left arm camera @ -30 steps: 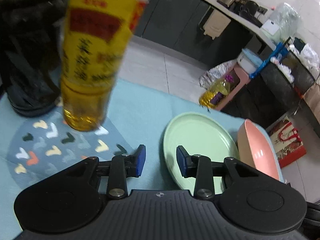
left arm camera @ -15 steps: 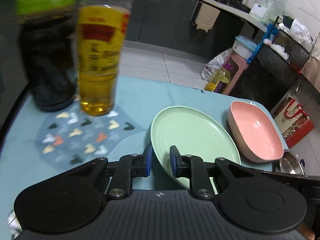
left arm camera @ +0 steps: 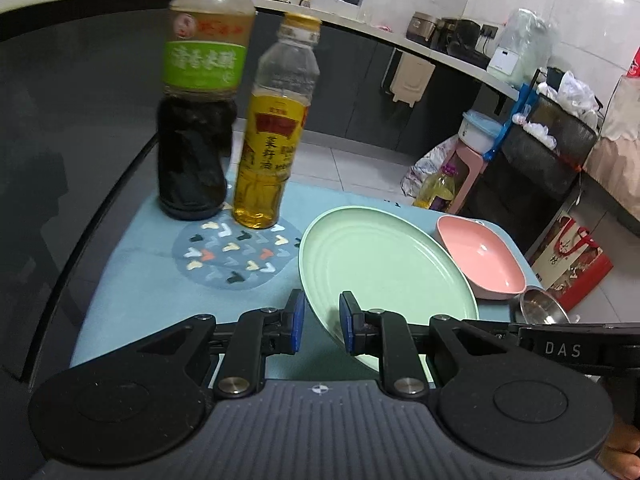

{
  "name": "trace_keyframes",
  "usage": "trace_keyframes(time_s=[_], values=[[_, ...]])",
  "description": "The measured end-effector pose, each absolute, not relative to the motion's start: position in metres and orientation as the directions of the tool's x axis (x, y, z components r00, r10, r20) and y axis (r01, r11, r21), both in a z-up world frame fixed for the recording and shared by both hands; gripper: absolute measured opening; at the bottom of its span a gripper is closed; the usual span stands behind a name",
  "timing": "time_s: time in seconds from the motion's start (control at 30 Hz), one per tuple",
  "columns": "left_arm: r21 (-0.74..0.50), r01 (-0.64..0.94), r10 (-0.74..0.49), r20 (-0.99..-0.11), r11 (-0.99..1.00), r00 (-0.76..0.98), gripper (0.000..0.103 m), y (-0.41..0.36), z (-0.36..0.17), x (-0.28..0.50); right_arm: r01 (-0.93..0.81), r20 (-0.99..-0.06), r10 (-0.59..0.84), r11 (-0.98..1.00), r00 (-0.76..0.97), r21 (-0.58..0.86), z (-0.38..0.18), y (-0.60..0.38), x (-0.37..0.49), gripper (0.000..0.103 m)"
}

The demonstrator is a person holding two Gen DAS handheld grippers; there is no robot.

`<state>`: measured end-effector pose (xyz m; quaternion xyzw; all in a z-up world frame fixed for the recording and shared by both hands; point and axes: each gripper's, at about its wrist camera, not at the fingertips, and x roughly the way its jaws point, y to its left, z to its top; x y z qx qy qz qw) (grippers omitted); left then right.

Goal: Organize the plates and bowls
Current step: 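Lift the pale green plate and carry it toward the stacked bowls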

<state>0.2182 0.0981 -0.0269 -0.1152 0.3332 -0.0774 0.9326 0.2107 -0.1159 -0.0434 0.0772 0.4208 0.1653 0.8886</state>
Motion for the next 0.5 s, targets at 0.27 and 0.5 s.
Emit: trace_keyframes(time_s=[0.27, 0.5], values=[[-0.301, 0.056, -0.228, -0.576, 0.952, 0.785, 0.017, 0.114, -0.026, 0.185, -0.272, -0.723, 0.366, 0.929, 0.587, 0.250, -0.036, -0.101, 0.183, 0.014], [-0.295, 0.040, -0.210, -0.574, 0.955, 0.792, 0.017, 0.125, -0.037, 0.160, -0.306, -0.730, 0.359, 0.928, 0.582, 0.213, -0.038, -0.084, 0.163, 0.014]])
